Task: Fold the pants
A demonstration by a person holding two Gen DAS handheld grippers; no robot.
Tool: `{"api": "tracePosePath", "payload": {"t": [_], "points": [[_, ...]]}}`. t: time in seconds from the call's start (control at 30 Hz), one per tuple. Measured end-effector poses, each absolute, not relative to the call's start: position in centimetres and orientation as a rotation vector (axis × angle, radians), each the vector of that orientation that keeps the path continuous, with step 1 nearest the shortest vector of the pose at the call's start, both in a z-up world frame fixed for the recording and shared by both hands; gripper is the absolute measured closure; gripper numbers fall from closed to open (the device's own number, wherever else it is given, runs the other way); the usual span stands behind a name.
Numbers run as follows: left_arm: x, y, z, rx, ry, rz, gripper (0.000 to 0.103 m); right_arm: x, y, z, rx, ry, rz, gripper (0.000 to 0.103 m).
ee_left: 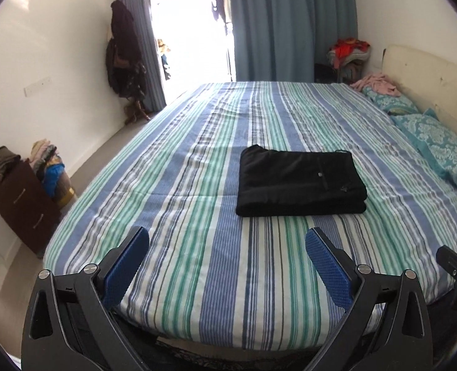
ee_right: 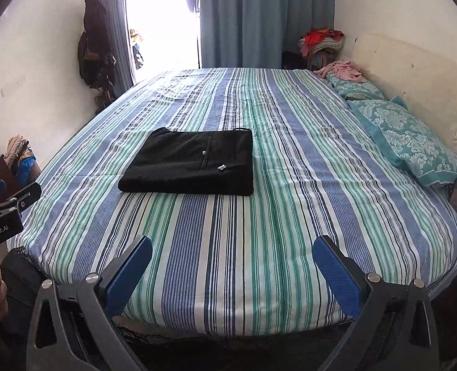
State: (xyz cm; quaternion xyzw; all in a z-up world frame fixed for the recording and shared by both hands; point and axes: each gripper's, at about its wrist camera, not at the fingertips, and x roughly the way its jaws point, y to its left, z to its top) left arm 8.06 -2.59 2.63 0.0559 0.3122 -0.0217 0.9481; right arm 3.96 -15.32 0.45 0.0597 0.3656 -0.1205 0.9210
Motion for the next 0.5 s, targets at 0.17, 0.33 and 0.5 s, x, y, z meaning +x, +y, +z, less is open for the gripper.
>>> {"api": "tracePosePath", "payload": {"t": [0.17, 0.33, 0.5], "points": [[7.5, -2.7, 3.2, 0.112, 0.667, -0.032, 0.001, 3.4, -14.8, 0.5, 0.132, 0.761, -0.26, 0.0], [7.0, -3.4, 3.1, 0.186, 0.689, -0.07, 0.001, 2.5, -13.8, 1.4, 0.121, 0.756, -0.268, 0.0], [6.1, -3.5, 3.2, 0.203, 0.686, -0.076, 0.001, 2.1, -12.1, 2.5, 0.08, 0.749, -0.254, 0.0]]}}
